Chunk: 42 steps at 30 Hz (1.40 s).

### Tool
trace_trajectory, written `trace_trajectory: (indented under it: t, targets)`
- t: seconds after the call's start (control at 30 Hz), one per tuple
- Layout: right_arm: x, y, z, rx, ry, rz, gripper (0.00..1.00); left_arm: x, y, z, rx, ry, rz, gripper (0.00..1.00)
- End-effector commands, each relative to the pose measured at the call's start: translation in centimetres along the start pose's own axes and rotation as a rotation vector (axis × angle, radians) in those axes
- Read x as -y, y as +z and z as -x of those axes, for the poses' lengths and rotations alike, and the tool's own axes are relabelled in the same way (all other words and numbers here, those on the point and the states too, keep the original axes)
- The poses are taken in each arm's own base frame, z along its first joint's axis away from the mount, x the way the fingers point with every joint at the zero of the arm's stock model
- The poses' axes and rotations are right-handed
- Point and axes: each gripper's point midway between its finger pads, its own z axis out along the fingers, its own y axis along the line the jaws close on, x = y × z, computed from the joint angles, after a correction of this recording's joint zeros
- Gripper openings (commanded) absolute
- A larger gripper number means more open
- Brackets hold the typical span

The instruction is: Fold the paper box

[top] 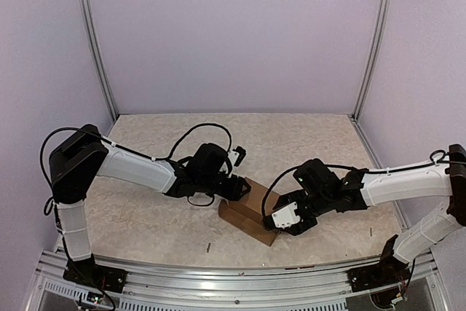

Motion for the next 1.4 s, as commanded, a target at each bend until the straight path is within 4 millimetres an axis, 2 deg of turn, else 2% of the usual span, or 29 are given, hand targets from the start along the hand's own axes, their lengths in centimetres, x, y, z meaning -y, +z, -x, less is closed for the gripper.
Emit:
trace_trajectory:
  t: [0.0, 0.33, 0.43, 0.53, 0.63, 0.7, 0.77, 0.8, 0.9, 1.0, 1.03, 1.1, 1.17, 1.2, 1.27, 1.37]
  targets:
    - [-1.3, -0.3, 0.2, -0.001, -0.006, 0.055, 0.66, 0.6, 1.2, -0.8, -0.015, 0.106, -0.046, 0.46]
    - [-1.6, -0.1, 0.3, 0.004, 0.025, 0.076, 0.67, 1.0, 0.8, 0.7, 0.009, 0.132, -0.065, 0.46]
    - [-1.9, 0.1, 0.2, -0.005, 0.044, 0.104, 0.69, 1.0, 0.8, 0.6, 0.005, 0.132, -0.062, 0.46]
    - [-2.5, 0.1, 0.2, -0.006, 0.047, 0.136, 0.76, 0.8, 0.7, 0.7, 0.005, 0.130, -0.056, 0.46]
    - [-2.1, -0.3, 0.1, -0.011, 0.044, 0.112, 0.79, 0.7, 0.7, 0.8, 0.010, 0.130, -0.049, 0.46]
    - [-1.4, -0.8, 0.1, -0.020, 0.049, 0.074, 0.83, 0.6, 0.6, 0.9, 0.013, 0.128, -0.049, 0.46]
    - [-0.4, -1.6, 0.1, -0.029, 0.056, 0.023, 0.97, 0.6, 0.7, 0.9, 0.011, 0.124, -0.051, 0.46]
    - [0.3, -2.2, 0.2, -0.031, 0.064, -0.016, 0.99, 0.5, 0.7, 0.9, 0.010, 0.124, -0.051, 0.46]
    - [3.2, -4.5, 0.7, -0.018, 0.134, -0.155, 1.00, 0.2, 0.7, 1.0, 0.010, 0.121, -0.039, 0.46]
    - [7.2, -7.0, 0.7, 0.056, 0.388, -0.272, 1.00, 0.1, 0.6, 1.1, 0.011, 0.119, -0.033, 0.46]
    - [7.7, -7.4, 1.2, 0.121, 0.472, -0.225, 1.00, 0.0, 0.6, 1.1, 0.009, 0.117, -0.032, 0.46]
    - [6.7, -6.8, 2.0, 0.193, 0.554, -0.050, 1.00, -0.1, 0.7, 1.1, 0.008, 0.114, -0.030, 0.46]
    - [4.5, -7.3, 4.1, 0.304, 0.555, 0.184, 1.00, -0.2, 0.8, 1.0, 0.002, 0.112, -0.027, 0.46]
    - [4.0, -7.5, 4.7, 0.328, 0.547, 0.244, 1.00, -0.3, 0.8, 1.0, 0.000, 0.110, -0.026, 0.46]
    - [3.4, -7.7, 4.9, 0.336, 0.515, 0.272, 0.99, -0.4, 0.8, 1.0, -0.004, 0.104, -0.019, 0.46]
    - [2.2, -7.2, 3.5, 0.266, 0.415, 0.233, 0.93, -1.0, 0.8, 1.1, -0.005, 0.084, 0.006, 0.46]
